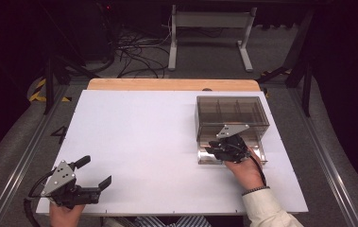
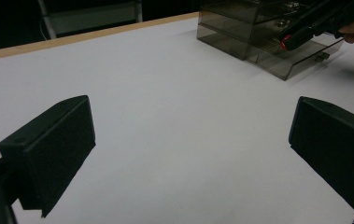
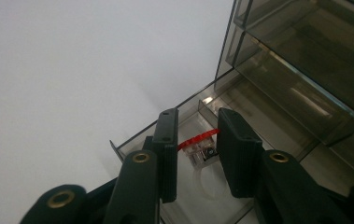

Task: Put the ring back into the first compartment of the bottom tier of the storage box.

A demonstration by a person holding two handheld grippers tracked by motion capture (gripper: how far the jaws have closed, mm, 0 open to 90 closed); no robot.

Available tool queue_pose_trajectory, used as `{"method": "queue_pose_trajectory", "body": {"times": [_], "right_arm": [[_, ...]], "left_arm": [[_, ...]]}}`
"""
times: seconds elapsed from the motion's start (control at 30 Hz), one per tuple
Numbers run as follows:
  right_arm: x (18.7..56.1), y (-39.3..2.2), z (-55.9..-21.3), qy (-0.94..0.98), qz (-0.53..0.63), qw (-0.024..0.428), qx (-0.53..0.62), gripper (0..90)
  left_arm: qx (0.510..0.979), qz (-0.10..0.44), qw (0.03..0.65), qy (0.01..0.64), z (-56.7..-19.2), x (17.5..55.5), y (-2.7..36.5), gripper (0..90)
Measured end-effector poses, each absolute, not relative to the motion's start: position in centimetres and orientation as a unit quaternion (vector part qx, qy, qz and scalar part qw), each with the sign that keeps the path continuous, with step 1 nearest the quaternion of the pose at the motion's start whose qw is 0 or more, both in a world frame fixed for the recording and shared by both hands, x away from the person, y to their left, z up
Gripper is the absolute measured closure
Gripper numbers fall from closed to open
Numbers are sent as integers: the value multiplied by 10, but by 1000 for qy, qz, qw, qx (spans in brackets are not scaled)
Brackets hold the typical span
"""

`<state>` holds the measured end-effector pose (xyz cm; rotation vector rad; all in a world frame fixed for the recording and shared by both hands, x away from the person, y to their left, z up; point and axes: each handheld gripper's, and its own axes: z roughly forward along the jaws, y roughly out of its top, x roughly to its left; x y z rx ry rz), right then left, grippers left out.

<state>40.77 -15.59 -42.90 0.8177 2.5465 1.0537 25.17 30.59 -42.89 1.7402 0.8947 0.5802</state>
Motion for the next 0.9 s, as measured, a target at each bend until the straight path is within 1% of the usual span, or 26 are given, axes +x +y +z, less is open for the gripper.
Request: {"method": "queue_pose_trajectory", "body": {"times": [0.23,0.5,0.9], "right_arm": [[408,-154,-432,884,347,137,282,699],[412,-153,-437,888,335,124,290,699],[414,-151,-442,893,316,122,296,697]], "left_arm": [[727,244,522,374,-429,251,306,12],[727,241,523,373,-429,252,305,12],[729,241,521,372,-430,251,305,12]]}}
